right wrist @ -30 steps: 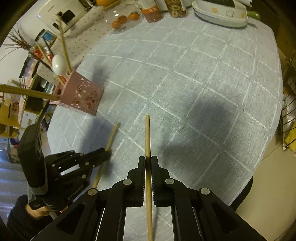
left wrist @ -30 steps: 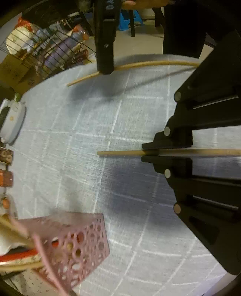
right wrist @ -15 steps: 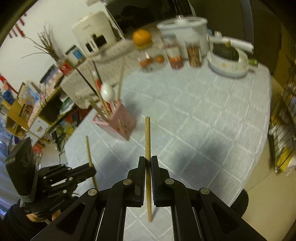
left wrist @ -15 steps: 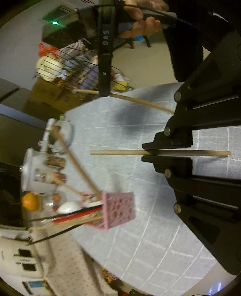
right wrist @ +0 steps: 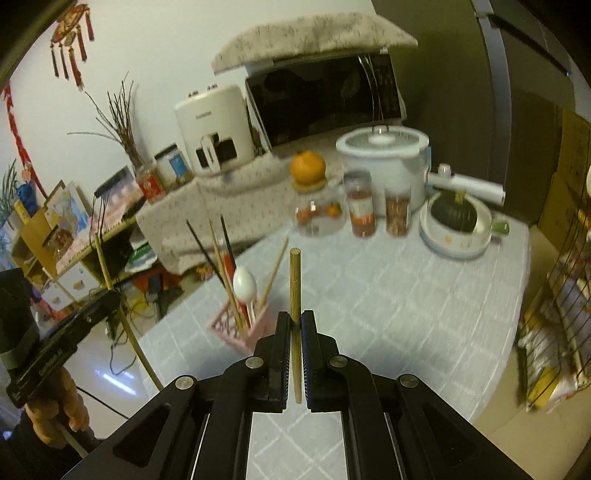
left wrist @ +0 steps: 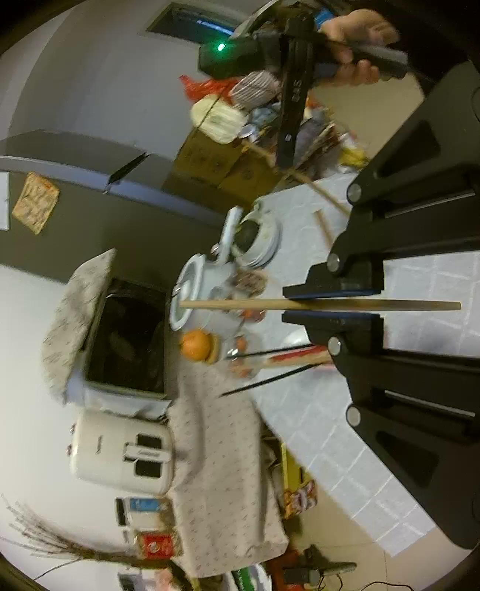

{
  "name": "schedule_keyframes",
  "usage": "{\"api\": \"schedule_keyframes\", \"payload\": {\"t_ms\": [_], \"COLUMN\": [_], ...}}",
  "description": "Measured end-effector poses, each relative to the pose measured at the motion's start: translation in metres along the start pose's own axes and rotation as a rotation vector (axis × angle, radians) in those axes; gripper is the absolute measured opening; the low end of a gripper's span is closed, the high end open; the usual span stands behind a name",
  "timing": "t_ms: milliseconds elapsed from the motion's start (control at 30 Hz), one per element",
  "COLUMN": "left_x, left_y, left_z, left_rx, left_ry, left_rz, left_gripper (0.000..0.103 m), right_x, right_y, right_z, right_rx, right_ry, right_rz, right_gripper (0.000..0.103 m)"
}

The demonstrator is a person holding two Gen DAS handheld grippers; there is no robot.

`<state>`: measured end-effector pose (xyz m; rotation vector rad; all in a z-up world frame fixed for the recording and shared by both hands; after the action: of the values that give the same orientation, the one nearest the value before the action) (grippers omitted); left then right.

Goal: Organize utensils
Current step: 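Lift both held chopsticks and carry them over the pink basket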

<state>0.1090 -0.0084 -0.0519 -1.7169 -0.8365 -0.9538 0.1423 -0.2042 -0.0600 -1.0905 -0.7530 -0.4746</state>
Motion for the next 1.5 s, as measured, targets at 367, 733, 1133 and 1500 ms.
{"api": "schedule_keyframes", "payload": {"t_ms": [367, 733, 1133, 1500], "left_x": [0.035, 0.042, 0.024, 0.007], "left_y": [0.026, 0.056, 0.095, 0.11], "left_z": [0.008, 0.016, 0.036, 0.043], "left_rx": [0.117, 0.261, 0.295, 0.283], "left_ry": [0.015, 0.058, 0.005, -0.012], "left_rz": [-0.181, -0.24, -0.152, -0.05], "left_gripper": [0.007, 0.007, 0.007, 0.007], "right_x": [0.032, 0.072, 0.068, 0.053], "right_y": [-0.003, -0.005, 0.059, 0.096], "right_z": [0.004, 0.03, 0.063, 0.064], "right_rx": [0.014, 0.11, 0.175, 0.117], "right_ry": [0.018, 0.005, -0.024, -0.059], "right_rz": [-0.057, -0.138, -0.04, 0.025], "right_gripper": [0.006, 0.006, 0.006, 0.006]}}
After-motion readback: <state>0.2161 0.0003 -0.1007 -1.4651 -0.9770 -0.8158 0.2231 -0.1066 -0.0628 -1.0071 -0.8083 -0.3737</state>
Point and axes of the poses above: each gripper's, at about its wrist camera, not at the fingertips, and y roughly the way its jaws point, z to its left, x to its top, the point moved 8 cm from there along y, roughly the way its jaws point, and after that the axes turned 2 degrees about x, right-handed, at the moved point
